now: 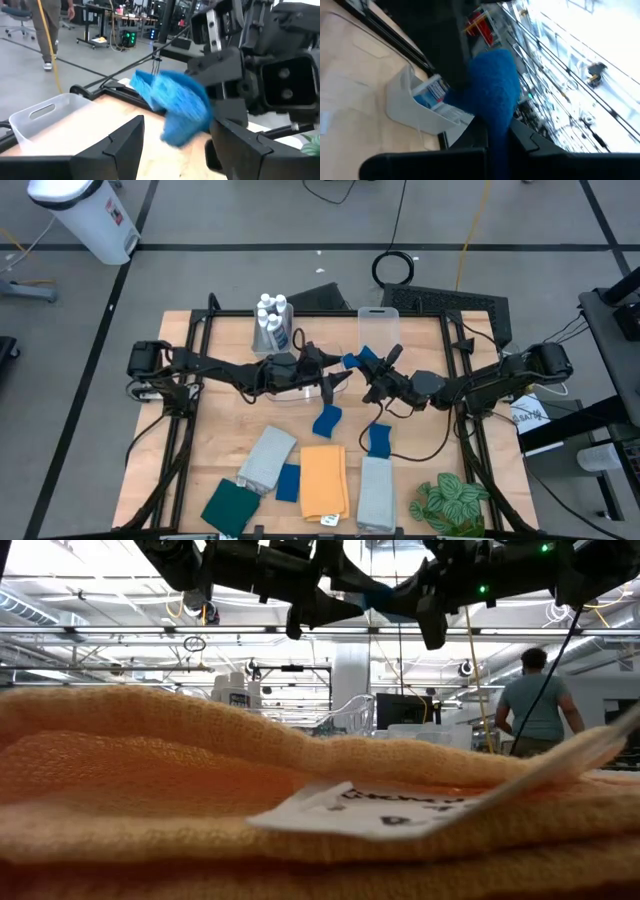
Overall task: Pick & Place Kitchen Items
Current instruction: Put the blue sponge into the white bin
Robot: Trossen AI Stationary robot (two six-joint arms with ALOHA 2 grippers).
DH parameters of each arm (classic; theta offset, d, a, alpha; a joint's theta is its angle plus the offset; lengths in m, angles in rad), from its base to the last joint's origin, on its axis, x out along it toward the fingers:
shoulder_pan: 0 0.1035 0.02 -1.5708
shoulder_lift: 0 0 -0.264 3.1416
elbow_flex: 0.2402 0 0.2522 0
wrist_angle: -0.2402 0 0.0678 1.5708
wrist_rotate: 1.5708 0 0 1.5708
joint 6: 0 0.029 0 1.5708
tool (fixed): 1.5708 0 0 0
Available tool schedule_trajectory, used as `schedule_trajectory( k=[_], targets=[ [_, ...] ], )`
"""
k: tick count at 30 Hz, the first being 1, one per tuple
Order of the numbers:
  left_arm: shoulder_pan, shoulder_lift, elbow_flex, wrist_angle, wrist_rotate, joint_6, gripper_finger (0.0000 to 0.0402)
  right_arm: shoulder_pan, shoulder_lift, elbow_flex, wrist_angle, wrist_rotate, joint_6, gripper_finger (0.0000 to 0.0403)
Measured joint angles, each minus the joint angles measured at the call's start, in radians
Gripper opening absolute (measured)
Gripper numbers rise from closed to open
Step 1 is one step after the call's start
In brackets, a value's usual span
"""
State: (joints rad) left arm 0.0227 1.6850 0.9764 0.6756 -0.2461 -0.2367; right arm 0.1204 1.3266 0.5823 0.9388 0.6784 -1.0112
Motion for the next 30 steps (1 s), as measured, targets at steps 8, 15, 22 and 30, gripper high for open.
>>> schedule_trajectory(
  k=[8, 15, 22, 30],
  targets=[
    [0.000, -0.001, 0.000, 0.008, 0.008, -0.004, 0.0230, 0.000, 0.000, 0.000, -0.009, -0.033, 0.032, 0.0010],
    [0.002, -0.001, 0.000, 0.024, 0.010, -0.022, 0.0210, -0.001, 0.000, 0.000, -0.015, -0.056, 0.056, 0.0010],
    [0.004, -0.002, 0.000, 0.010, 0.018, -0.007, 0.0060, -0.004, 0.000, -0.001, -0.030, -0.086, 0.075, 0.0014],
    [0.002, -0.047, -0.001, -0.092, -0.041, 0.102, 0.0013, -0.002, -0.028, -0.002, -0.099, -0.072, 0.272, 0.0060]
  ],
)
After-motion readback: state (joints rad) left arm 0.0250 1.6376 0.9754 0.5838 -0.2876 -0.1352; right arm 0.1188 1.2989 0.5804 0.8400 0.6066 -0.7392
